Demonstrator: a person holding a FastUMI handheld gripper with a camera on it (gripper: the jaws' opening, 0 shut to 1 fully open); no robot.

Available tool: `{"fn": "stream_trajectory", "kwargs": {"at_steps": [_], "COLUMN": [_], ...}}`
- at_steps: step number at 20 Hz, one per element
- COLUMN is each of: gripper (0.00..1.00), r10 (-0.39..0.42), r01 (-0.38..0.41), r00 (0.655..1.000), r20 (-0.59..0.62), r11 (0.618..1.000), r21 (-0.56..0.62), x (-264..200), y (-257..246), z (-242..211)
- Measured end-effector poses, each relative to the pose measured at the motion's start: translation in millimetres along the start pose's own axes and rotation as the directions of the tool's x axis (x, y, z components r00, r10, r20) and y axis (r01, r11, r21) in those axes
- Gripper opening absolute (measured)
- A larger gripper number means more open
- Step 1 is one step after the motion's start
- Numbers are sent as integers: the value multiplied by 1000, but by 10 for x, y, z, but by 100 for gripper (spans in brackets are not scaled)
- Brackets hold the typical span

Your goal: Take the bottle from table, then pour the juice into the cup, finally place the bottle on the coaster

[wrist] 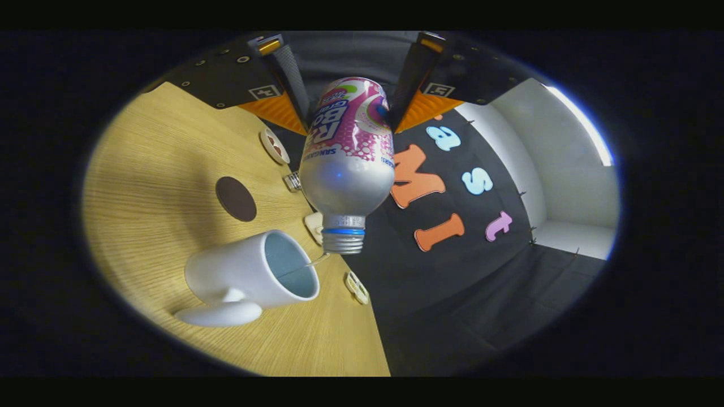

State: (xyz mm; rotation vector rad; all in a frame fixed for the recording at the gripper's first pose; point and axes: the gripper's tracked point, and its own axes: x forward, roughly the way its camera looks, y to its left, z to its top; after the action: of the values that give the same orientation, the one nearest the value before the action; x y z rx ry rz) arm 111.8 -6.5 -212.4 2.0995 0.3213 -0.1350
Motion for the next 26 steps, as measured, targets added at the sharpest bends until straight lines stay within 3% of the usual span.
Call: {"fn": "stream_trajectory", "kwargs": {"at_steps": [26], "gripper": [76], "r10": [64], "r01": [-67], "r00": [998], "r20": [25], "r11": [985], "r21": [161], "x": [-10], "y": [160], "z": [122]}}
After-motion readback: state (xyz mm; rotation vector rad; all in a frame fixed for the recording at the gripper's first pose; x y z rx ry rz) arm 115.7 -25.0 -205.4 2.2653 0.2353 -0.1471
